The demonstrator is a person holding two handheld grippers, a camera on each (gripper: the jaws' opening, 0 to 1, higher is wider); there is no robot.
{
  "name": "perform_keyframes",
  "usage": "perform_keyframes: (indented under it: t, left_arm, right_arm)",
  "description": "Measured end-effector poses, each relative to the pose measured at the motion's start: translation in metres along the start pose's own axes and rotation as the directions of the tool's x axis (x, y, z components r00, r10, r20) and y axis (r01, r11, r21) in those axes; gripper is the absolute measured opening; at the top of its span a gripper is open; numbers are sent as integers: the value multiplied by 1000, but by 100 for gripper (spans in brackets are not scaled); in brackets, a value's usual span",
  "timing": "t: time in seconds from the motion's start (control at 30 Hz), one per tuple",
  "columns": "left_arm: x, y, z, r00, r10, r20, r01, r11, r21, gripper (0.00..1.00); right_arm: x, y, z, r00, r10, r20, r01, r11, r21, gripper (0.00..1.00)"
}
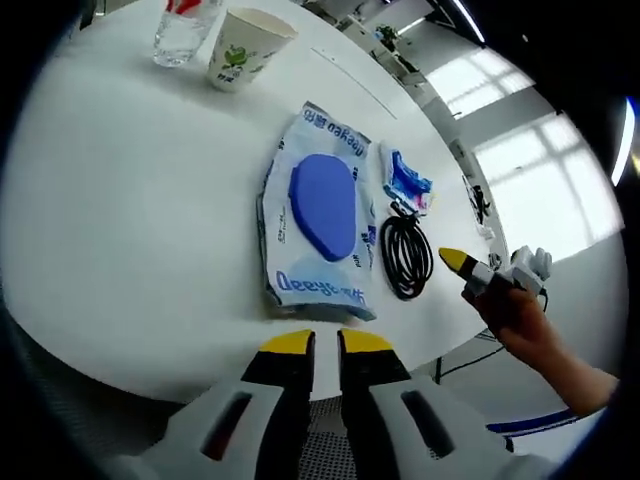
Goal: Arrange the tabletop items into an orderly group along one side of the table until the central work area is clear of visible clutter.
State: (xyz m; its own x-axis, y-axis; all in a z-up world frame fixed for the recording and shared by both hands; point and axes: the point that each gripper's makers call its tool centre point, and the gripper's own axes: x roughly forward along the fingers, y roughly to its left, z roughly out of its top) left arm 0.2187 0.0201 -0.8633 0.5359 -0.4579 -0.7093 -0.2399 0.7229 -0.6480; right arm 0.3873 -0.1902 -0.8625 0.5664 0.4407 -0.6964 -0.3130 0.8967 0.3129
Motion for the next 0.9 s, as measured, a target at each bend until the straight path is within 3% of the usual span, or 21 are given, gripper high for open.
perform_keyframes:
  t: [0.23, 0.37, 0.47, 0.57, 0.9]
  left_arm:
    - [11, -6, 2, 1000, -13, -2, 13, 1000, -25, 8]
    - [16, -9, 2, 1000, -15, -9, 15, 1000, -28, 9]
    - [18, -11, 4, 1000, -19, -5, 19, 997, -72, 9]
    - [22, -7, 8, 1000, 17, -6, -17, 1000, -22, 10]
    - [32, -13, 16, 1000, -1, 23, 4, 993, -120, 13]
  right_arm:
    - [-15, 14, -16, 1000, 12, 7, -12, 1000, -8, 17]
    - [-20, 20, -17, 1000, 18, 16, -18, 1000, -9, 17]
    - [-27, 28, -18, 999, 22, 25, -22, 1000, -17, 17]
    - [-32, 33, -17, 999, 25, 39, -25, 1000, -7, 17]
    - [-39, 41, -17, 998, 36, 53, -37, 999, 9, 16]
